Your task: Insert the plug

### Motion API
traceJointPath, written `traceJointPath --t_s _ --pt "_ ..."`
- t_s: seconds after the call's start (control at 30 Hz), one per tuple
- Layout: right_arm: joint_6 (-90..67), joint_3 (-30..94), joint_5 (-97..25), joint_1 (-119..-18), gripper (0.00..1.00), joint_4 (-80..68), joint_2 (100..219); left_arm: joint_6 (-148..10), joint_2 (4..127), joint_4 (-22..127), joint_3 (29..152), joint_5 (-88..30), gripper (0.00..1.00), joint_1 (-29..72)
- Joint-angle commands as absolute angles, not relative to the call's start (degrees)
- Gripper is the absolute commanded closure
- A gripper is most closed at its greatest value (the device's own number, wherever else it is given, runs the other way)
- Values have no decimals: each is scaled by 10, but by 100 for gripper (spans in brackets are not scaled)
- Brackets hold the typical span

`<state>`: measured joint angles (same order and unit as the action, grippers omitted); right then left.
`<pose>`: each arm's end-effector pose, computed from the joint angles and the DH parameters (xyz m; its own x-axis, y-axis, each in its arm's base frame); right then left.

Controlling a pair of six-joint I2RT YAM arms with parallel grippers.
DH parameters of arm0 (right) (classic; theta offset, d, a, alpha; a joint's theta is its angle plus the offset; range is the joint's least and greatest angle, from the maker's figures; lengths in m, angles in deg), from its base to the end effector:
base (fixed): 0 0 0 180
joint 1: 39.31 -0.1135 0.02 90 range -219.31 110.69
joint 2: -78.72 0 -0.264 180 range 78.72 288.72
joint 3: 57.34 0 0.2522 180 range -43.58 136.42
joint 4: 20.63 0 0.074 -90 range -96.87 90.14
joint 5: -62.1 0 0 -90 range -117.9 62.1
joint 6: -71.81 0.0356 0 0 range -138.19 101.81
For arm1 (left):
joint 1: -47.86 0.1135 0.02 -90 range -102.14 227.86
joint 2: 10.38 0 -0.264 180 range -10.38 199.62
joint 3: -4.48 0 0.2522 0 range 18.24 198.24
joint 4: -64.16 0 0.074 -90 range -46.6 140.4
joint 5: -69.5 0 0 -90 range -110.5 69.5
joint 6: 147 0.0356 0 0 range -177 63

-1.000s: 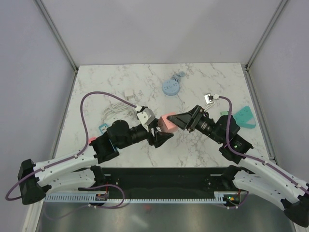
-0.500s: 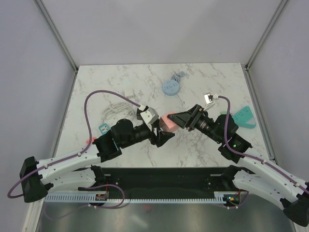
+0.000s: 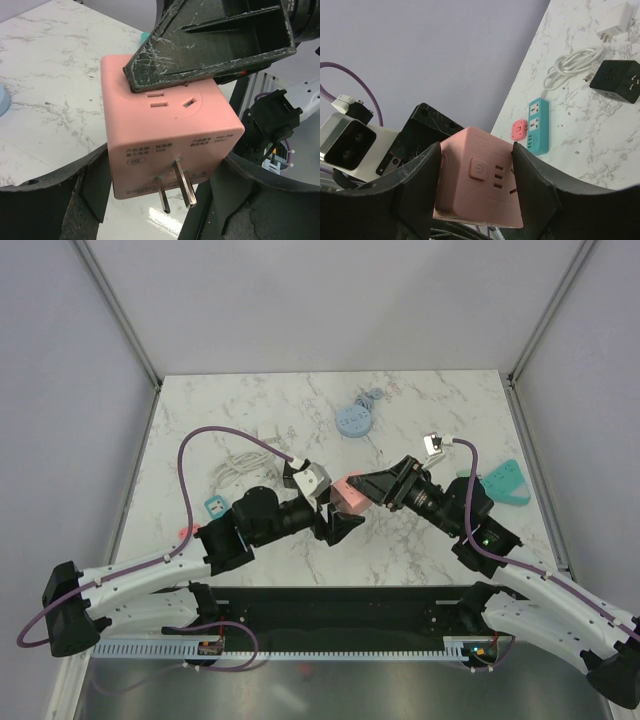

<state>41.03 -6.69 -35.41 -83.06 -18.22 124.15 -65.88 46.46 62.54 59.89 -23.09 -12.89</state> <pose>0.1377 0.1382 0.3299 -0.6519 0.5551 -0.5166 -0.4295 0.2912 0.8548 0.1145 -0.2077 0.3224 -0.1636 -0.0234 -0.9862 0.8789 0.4505 -0.1565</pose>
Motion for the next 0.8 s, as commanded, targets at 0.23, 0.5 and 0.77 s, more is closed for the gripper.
traceJointPath --t_s 0.23,0.5,0.77 --pt "469 -89 -480 -862 65 -184 1230 -640 474 758 635 -175 30 -128" --pt "455 -85 -467 -862 41 -157 1206 -642 457 751 622 -166 77 -128" --pt "446 -68 -487 -862 21 -149 1199 -648 439 745 615 -186 95 -128"
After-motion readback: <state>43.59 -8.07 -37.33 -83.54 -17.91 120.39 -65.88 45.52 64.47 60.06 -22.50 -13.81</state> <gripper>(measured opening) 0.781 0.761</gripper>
